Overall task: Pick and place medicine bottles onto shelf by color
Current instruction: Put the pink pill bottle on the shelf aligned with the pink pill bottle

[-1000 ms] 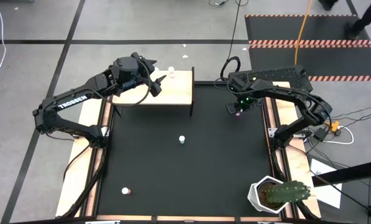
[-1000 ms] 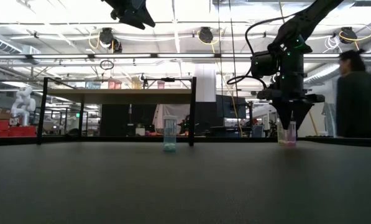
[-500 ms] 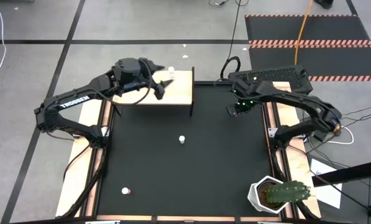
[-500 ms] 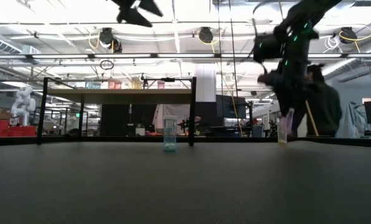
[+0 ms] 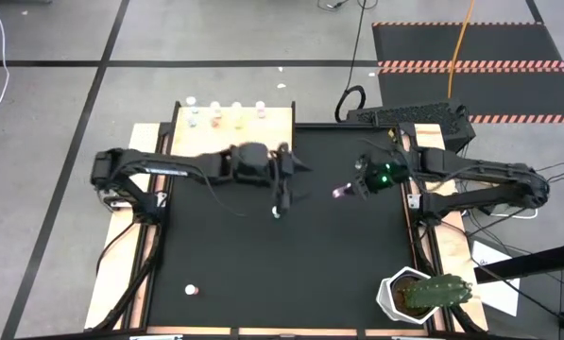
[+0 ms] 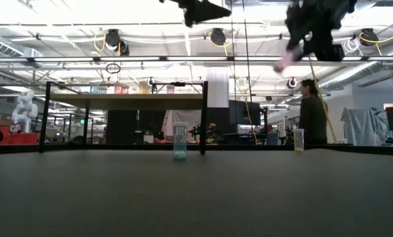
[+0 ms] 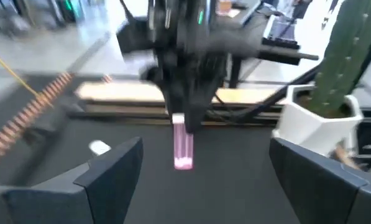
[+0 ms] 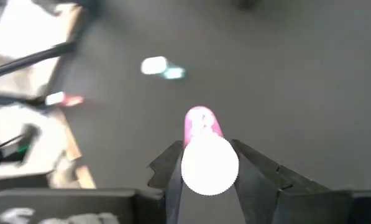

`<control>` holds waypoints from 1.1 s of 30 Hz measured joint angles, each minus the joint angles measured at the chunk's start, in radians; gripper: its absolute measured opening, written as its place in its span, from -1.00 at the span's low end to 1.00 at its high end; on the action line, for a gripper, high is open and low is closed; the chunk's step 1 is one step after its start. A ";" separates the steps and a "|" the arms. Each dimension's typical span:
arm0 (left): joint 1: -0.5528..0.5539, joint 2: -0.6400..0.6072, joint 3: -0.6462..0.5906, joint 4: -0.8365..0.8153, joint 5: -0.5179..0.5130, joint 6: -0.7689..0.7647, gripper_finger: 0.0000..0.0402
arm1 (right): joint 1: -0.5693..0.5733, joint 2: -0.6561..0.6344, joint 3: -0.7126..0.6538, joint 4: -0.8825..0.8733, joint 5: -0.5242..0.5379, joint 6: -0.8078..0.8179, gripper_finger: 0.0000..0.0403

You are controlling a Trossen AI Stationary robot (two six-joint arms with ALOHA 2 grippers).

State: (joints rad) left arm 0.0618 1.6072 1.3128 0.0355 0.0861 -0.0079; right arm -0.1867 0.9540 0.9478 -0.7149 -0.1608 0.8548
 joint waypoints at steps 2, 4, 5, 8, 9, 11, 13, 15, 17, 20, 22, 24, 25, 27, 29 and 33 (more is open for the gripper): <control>-0.026 0.041 0.000 0.039 0.000 -0.081 0.75 | 0.073 -0.005 0.000 0.065 -0.001 0.023 -0.44; -0.054 0.072 0.000 0.079 0.003 -0.138 0.75 | 0.139 -0.002 0.000 0.126 -0.001 0.033 -0.45; -0.067 0.086 -0.001 0.101 0.019 -0.149 0.75 | 0.168 0.006 0.000 0.162 -0.001 0.035 -0.45; -0.116 0.120 0.000 0.183 0.055 -0.130 0.75 | 0.237 0.028 0.000 0.241 -0.002 0.022 -0.44; -0.131 0.127 0.000 0.187 0.051 -0.129 0.75 | 0.256 0.036 0.000 0.270 -0.001 0.007 -0.44; -0.146 0.133 0.000 0.153 0.033 -0.182 0.75 | 0.288 0.048 0.000 0.300 0.000 -0.034 -0.44; -0.143 0.134 0.000 0.120 0.025 -0.265 0.75 | 0.312 0.058 0.000 0.322 0.003 -0.077 -0.44; -0.139 0.134 0.000 0.104 0.038 -0.346 0.75 | 0.331 0.067 0.000 0.334 0.007 -0.123 -0.44; -0.141 0.134 0.000 0.088 0.058 -0.394 0.74 | 0.344 0.076 0.000 0.359 0.008 -0.164 -0.44; -0.144 0.134 0.000 0.063 0.091 -0.438 0.64 | 0.360 0.088 0.000 0.394 0.012 -0.224 -0.44; -0.142 0.134 0.000 0.072 0.130 -0.453 0.52 | 0.369 0.093 0.000 0.413 0.033 -0.266 -0.44; -0.140 0.134 0.000 0.075 0.150 -0.460 0.38 | 0.376 0.099 0.000 0.413 0.054 -0.295 -0.44; -0.141 0.134 0.000 0.072 0.152 -0.465 0.30 | 0.376 0.101 0.000 0.416 0.056 -0.303 -0.44; -0.143 0.134 0.000 0.071 0.155 -0.469 0.17 | 0.376 0.105 0.000 0.412 0.056 -0.318 -0.44; -0.142 0.134 0.000 0.073 0.157 -0.466 0.04 | 0.375 0.106 0.000 0.425 0.059 -0.328 -0.44; -0.140 0.134 0.000 0.071 0.164 -0.465 -0.17 | 0.375 0.107 0.000 0.460 0.062 -0.367 -0.44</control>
State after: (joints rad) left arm -0.0781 1.7416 1.3125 0.1064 0.2497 -0.4731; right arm 0.1883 1.0611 0.9482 -0.2551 -0.0985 0.4880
